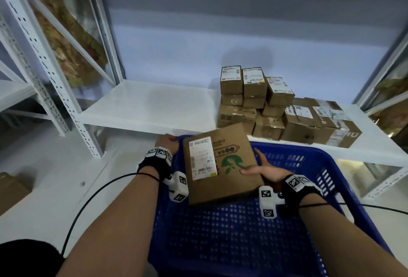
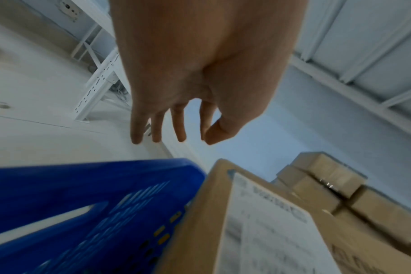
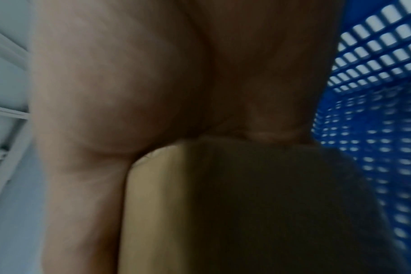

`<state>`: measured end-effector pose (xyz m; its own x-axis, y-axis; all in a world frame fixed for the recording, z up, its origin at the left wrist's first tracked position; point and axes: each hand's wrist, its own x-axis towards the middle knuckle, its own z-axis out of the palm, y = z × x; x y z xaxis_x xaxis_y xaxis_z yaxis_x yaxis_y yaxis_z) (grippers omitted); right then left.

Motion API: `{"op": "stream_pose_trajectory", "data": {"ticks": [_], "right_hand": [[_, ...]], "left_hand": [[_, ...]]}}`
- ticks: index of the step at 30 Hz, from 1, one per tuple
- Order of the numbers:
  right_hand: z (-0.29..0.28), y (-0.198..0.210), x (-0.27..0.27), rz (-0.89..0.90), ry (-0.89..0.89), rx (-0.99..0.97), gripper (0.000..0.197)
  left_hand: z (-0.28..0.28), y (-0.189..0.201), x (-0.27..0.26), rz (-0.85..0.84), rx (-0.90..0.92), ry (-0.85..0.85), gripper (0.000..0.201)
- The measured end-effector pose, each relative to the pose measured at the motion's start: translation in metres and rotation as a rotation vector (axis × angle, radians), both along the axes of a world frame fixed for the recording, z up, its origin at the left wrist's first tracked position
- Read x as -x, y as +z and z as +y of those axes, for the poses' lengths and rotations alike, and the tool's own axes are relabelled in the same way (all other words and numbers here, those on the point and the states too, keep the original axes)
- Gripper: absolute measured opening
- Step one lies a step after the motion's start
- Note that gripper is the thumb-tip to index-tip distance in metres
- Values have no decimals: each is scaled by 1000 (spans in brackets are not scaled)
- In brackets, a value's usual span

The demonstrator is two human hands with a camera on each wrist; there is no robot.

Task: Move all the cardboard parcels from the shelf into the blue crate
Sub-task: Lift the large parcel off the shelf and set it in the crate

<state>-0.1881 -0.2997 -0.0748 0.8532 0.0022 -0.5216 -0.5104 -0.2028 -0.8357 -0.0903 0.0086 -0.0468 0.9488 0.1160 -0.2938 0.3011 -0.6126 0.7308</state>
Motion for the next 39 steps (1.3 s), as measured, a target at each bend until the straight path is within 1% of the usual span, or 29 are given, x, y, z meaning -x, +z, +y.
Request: {"op": "stream_pose_trajectory", "data": {"ticks": [3,4,5,6,7,9,10,11,13,14,15,17,18,19,20,21,22,23,25,26,27,28,30,32,35,37,39], "right_hand": [[3,-34,9,78,-52,-44,160],[6,-43,11,102,-65,-61,159],[10,-50,13,120,-76,-77,158],[13,-59,13,137,-85,-91,156],[16,-67,10,148,-96,-99,147],[21,-82,4,165,-142,-108,120],[22,-89,0,176,-168,-119,112],[24,-97,-4,182,-189,-128,109],[25,-116,-15,188,-205,-118,108],[28,-123,-19,182,-204,-112,112],[31,-132,-22,180,-190,-106,119],[35,-161,-28,205,-183,-110,140],[39,-174,-30,227,-170,-139,143],[45,-185,-32,254,-159,-170,135],[50,-192,-32,261,-147,-195,121],[55,-194,-31,263,-146,-214,108],[58,-199,-32,267,-150,-222,110],[59,-202,-32,271,-148,-214,107],[54,-210,-34,271,-133,-190,94],[50,-214,-35,295,-126,-149,90],[51,-204,-33,338,-86,-40,80],[52,-202,-34,355,-56,66,69],[57,-197,-39,332,-18,197,54],[66,-198,-42,325,-23,202,51],[73,-203,-45,303,-93,146,52],[74,-205,-43,327,-101,118,58],[72,-204,-43,306,-104,93,68]], "left_hand": [[-5,-30,-1,116,-152,21,78],[-5,-38,-1,126,-176,17,84],[-5,-45,-3,122,-189,12,85],[-5,-54,-8,116,-202,-1,83],[-5,-60,-12,113,-211,-22,77],[-5,-74,-23,110,-212,-45,67],[-3,-80,-26,95,-208,-48,64],[-3,-87,-31,78,-206,-52,64],[0,-98,-41,36,-198,-60,59],[2,-102,-43,14,-189,-59,53],[2,-107,-46,12,-191,-54,48],[4,-115,-53,15,-184,-50,44],[4,-120,-57,22,-183,-53,45],[6,-123,-61,39,-179,-60,48],[7,-125,-64,52,-167,-69,53],[9,-124,-65,65,-153,-84,60],[10,-124,-67,63,-135,-102,65],[11,-124,-68,61,-128,-115,66],[12,-126,-70,47,-120,-130,60],[13,-127,-70,39,-114,-128,60],[13,-127,-70,45,-114,-122,63],[13,-126,-69,45,-106,-124,69],[12,-125,-68,46,-84,-131,76],[12,-124,-67,40,-84,-136,75],[11,-123,-67,47,-98,-125,83],[11,-124,-66,50,-92,-119,81],[10,-123,-66,51,-97,-125,80]]}}
